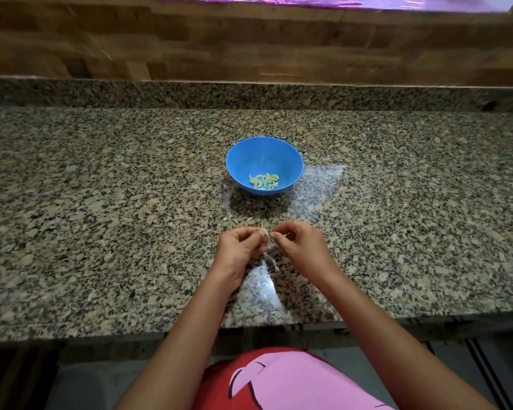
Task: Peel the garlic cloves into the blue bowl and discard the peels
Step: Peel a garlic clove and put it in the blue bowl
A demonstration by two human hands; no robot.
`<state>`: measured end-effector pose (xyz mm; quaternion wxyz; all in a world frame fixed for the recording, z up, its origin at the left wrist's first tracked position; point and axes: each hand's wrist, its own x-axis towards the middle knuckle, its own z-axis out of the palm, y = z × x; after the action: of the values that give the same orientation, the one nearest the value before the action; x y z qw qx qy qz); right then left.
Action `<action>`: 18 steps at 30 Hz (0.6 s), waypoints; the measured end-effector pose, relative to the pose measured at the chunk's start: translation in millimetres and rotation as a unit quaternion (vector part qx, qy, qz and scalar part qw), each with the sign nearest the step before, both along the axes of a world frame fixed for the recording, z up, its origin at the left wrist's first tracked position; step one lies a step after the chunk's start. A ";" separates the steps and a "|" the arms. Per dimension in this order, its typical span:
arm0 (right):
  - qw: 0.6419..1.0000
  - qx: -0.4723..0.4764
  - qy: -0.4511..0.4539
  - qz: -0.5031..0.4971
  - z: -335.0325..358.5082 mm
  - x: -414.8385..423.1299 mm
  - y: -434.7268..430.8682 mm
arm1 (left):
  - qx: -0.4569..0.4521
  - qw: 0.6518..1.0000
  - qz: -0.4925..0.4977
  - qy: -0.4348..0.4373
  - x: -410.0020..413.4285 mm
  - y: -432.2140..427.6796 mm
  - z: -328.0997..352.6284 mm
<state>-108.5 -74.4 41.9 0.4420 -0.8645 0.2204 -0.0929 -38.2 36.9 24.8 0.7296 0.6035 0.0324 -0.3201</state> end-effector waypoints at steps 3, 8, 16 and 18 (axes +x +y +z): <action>0.999 0.029 -0.037 -0.014 -1.7 0.7 2.3 | 0.026 0.998 -0.022 -0.045 -0.2 -2.8 -0.8; 0.992 0.101 -0.061 -0.042 -5.2 0.9 6.1 | 0.070 0.991 -0.035 -0.108 -0.7 -4.4 -0.4; 0.913 0.396 -0.067 -0.072 -4.7 1.3 0.9 | 0.134 0.972 -0.066 -0.183 1.2 -6.9 0.0; 0.894 0.436 -0.070 -0.072 -3.8 1.6 -0.5 | 0.160 0.964 -0.061 -0.204 1.1 -7.8 -0.8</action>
<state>-106.9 -74.9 38.1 0.7811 -0.5579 0.2689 -0.0796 -37.2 29.1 24.0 0.5941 0.7654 -0.1032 -0.2248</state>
